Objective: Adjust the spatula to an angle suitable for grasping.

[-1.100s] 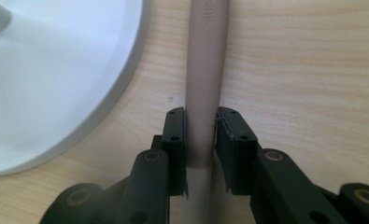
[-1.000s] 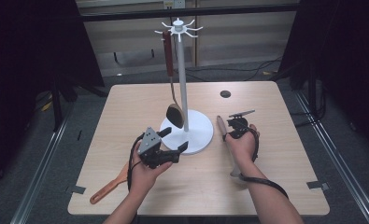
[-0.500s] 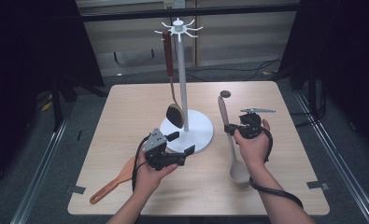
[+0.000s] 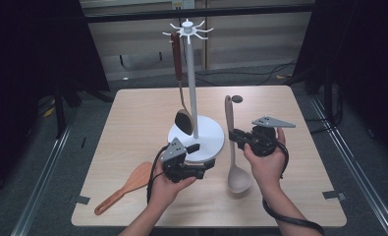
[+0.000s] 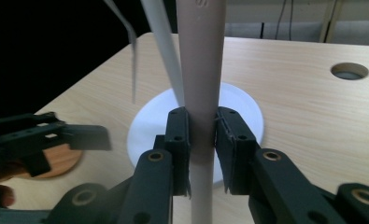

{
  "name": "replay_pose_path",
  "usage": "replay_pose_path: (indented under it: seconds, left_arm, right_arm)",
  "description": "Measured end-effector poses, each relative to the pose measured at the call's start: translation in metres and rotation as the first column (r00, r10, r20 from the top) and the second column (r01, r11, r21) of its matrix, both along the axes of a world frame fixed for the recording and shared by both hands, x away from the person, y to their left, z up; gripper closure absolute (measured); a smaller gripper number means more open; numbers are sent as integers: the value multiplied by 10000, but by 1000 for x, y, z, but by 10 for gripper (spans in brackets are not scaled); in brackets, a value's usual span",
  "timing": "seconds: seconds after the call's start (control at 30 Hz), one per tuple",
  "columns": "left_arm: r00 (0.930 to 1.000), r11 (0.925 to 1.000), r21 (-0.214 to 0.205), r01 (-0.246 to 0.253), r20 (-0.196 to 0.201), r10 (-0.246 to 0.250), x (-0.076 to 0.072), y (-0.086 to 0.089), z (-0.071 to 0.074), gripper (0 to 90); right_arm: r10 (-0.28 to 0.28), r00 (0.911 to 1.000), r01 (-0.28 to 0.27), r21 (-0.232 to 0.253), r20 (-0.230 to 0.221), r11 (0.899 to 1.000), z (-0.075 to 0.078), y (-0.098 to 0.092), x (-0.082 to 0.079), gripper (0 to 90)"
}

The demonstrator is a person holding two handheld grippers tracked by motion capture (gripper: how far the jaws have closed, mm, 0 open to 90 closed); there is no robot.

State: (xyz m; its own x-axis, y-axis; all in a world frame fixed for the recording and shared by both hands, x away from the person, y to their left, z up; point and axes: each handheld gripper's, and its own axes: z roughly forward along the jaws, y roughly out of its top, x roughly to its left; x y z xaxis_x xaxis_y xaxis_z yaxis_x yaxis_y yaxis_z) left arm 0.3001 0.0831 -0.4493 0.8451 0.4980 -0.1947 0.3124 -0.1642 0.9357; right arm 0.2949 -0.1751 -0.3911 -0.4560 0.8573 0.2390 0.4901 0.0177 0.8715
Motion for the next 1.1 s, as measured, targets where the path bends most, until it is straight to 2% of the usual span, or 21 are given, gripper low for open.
replay_pose_path:
  seconds: [0.1, 0.13, 0.3, 0.37, 0.47, 0.57, 0.63, 0.73, 0.77, 0.83, 0.93, 1.03, 1.1]
  left_arm:
    - [9996, 9997, -122, 221, -158, -223, -1, -5, -3, 247]
    - [9996, 9997, 103, 217, -178, -215, -2, -5, -2, 279]
    - [9994, 9996, 27, 289, -200, -288, -3, -7, 1, 346]
    - [9996, 9996, 147, 224, -154, -221, -3, -7, 2, 360]
    - [9999, 10000, -3, 74, -126, -74, -3, -7, 1, 375]
    - [10000, 9999, 168, -19, 18, 19, -3, -7, 2, 412]
    - [10000, 10000, 19, -37, 62, 37, -2, -9, 2, 426]
    - [9999, 9996, 245, -169, 18, 169, -2, -9, 3, 479]
    - [10000, 9998, 171, -95, 14, 95, -1, -8, 2, 510]
    - [9998, 9994, 280, -202, -70, 204, 0, -6, 2, 539]
    - [9995, 9996, 124, -237, -224, 240, 1, -5, 0, 564]
    - [9992, 9993, 246, -281, -289, 288, 1, -4, 0, 611]
    - [9993, 9997, 133, -225, -297, 228, 1, -4, 0, 620]
  right_arm:
    - [213, 9995, -215, 89, 252, 9997, 1, 8, -4, 755]
    - [262, 9993, -266, 147, 258, 9995, 0, 10, -5, 755]
    - [529, 9974, -531, 16, 486, 9986, 0, 23, -10, 755]
    - [615, 9970, -622, 136, 463, 9980, -1, 26, -11, 755]
    - [647, 9967, -659, 239, 481, 9975, -1, 31, -12, 755]
    - [705, 9960, -726, 368, 543, 9967, 0, 35, -15, 755]
    - [816, 9946, -844, 416, 642, 9956, 1, 38, -16, 755]
    - [872, 9939, -900, 407, 670, 9951, 3, 43, -17, 755]
    - [893, 9936, -924, 432, 688, 9948, 3, 45, -17, 755]
    - [895, 9936, -925, 429, 687, 9948, 3, 46, -17, 755]
    - [916, 9931, -948, 407, 736, 9947, 3, 49, -18, 755]
    - [912, 9929, -944, 399, 768, 9947, 3, 51, -18, 755]
    - [848, 9935, -880, 407, 755, 9953, 3, 52, -18, 755]
